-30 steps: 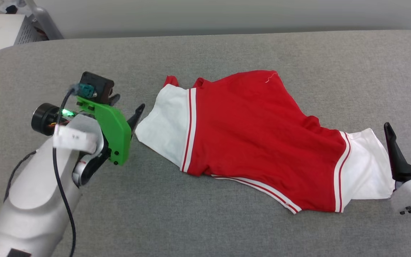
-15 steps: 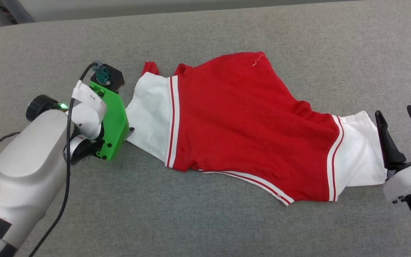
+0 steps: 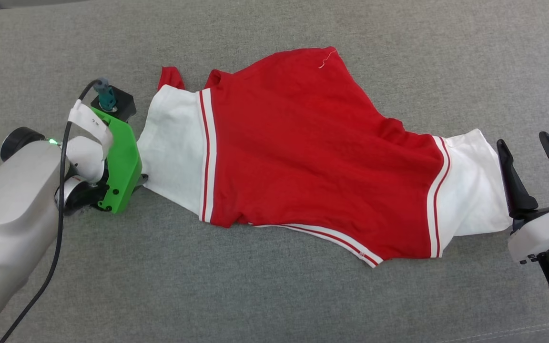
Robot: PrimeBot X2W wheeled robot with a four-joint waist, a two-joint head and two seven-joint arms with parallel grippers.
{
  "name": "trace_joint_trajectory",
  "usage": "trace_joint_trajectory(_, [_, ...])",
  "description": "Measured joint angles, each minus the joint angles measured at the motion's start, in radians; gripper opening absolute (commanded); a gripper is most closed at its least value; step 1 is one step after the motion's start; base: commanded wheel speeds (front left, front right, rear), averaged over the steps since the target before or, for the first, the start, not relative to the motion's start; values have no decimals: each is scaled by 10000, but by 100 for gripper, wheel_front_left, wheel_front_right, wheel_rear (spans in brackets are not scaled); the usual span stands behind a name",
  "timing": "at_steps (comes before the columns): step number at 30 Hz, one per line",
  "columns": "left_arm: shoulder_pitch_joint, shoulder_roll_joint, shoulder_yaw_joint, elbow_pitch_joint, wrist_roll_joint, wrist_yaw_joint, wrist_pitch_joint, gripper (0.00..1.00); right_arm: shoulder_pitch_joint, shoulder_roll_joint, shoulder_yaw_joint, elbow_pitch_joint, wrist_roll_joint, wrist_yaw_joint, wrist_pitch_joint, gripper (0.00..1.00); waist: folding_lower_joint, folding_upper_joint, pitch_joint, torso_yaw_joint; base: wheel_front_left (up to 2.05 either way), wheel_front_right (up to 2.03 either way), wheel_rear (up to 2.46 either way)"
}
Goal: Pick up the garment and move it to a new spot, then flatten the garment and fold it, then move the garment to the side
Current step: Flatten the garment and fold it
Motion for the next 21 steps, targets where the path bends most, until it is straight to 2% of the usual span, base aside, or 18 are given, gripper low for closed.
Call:
trace_joint_trajectory(1, [-17,27,-100,-40,-94,0,-50,27,-1,0,-4,19,0,0,2,100,0,0,-7,2,0,0,0])
trace_joint_trajectory(2, [-37,61,-230,-81,-176,0,-150,0,-4,0,-6,38,0,0,2,100,0,0,-26,13,0,0,0])
trace_joint_trajectory(8, [-41,77,-717,-113,-690,-2,-1151,0,-11,-54,-35,132,17,-2,54,100,1,0,-276,122,0,0,0])
trace_joint_trajectory(11, [-20,134,-1049,-79,-581,-4,-1793,0,-6,-345,-40,153,38,0,222,100,0,0,-479,184,0,0,0])
trace_joint_trajectory(16, [204,679,-1141,-186,-587,-4,-3045,0,178,-1122,-274,96,221,0,813,100,0,0,-927,281,0,0,0])
trace_joint_trajectory(21, [648,1243,-938,-357,-602,2,-3973,0,854,-2205,-121,-33,1014,0,2150,100,0,0,-1380,447,0,0,0])
